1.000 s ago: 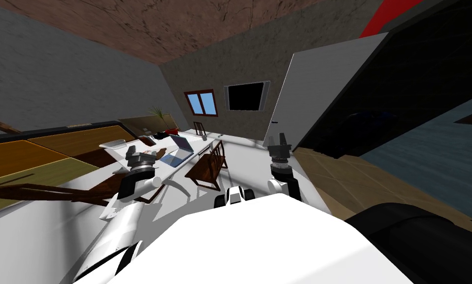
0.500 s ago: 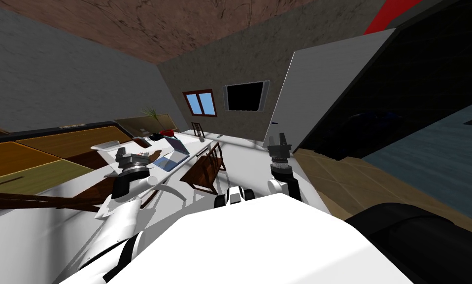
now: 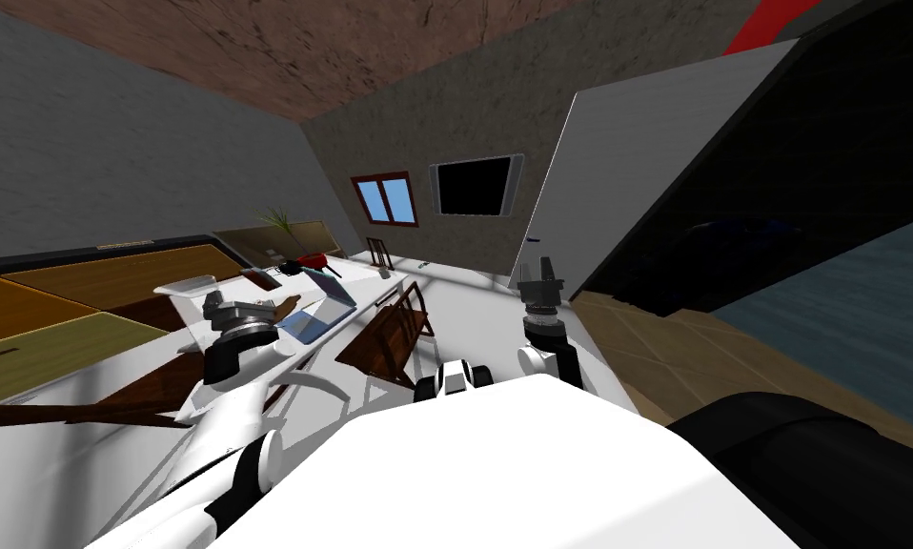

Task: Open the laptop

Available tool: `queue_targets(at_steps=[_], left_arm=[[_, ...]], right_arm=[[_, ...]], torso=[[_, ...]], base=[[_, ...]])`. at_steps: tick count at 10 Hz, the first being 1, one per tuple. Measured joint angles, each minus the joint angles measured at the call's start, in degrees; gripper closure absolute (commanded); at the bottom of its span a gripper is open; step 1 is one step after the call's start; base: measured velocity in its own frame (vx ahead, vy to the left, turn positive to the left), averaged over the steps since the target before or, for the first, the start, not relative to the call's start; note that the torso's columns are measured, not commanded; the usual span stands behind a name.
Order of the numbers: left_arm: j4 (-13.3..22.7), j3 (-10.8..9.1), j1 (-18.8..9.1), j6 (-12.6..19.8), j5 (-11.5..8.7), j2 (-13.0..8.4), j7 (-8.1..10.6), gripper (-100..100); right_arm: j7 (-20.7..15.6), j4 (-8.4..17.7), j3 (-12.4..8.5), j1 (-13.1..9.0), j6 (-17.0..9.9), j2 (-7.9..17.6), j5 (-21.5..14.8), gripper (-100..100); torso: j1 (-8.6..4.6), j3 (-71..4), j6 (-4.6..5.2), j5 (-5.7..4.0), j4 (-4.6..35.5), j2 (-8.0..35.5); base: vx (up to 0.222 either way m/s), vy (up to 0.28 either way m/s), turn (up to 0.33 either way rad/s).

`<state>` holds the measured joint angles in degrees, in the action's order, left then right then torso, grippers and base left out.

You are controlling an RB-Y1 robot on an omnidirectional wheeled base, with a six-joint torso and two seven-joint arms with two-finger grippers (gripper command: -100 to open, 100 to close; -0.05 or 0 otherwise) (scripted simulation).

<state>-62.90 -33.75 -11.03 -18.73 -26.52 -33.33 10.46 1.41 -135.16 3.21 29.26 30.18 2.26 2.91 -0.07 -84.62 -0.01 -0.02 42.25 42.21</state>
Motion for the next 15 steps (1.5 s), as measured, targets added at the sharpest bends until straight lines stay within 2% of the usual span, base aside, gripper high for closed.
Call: queue_targets(at_steps=[3,4,5,7,12,13,15], left_arm=[[5.44,-3.66,-3.43,1.07,-0.83,-0.68,-1.77,-100],[6.34,-4.60,-3.57,1.32,-1.01,-0.34,-2.32,-100],[7.77,-4.55,-3.71,1.06,-1.12,-0.73,-2.16,-100],[11.17,-6.14,-5.38,0.73,-1.49,-1.06,-2.76,-100],[20.68,-10.69,-10.31,1.16,-2.52,-2.73,-4.91,-100],[22.43,-12.42,-11.76,1.52,-2.80,-2.89,-5.95,-100],[26.42,-13.59,-13.07,1.49,-3.20,-3.99,-6.19,-100]], right_arm=[[0.00,0.00,0.00,-0.01,0.00,0.00,0.00,0],[0.00,0.00,0.00,-0.01,0.00,0.00,0.00,0],[0.00,0.01,0.00,-0.02,0.00,0.01,0.00,0],[0.00,0.01,0.00,-0.01,0.00,0.01,0.00,0],[0.00,0.00,-0.01,0.00,0.00,0.01,0.00,0],[0.00,0.00,0.00,0.00,0.00,0.00,0.00,0],[0.00,0.00,0.00,-0.01,0.00,0.00,0.00,0]], torso=[[0.06,0.12,0.00,0.01,0.07,0.16],[0.13,0.13,-0.01,0.04,0.06,0.20],[0.28,0.23,-0.01,0.07,0.11,0.37],[0.05,0.00,0.01,0.03,0.00,-0.01],[0.18,0.11,0.00,0.06,0.06,0.15],[0.00,0.02,0.01,0.01,0.02,-0.01],[0.07,0.12,0.00,0.01,0.07,0.16]], base=[[0.134,-0.116,0.003],[0.035,-0.051,-0.003],[0.099,-0.054,0.006],[0.135,-0.083,0.012],[0.173,-0.079,0.009],[0.151,-0.085,0.006],[0.159,-0.079,0.009]])
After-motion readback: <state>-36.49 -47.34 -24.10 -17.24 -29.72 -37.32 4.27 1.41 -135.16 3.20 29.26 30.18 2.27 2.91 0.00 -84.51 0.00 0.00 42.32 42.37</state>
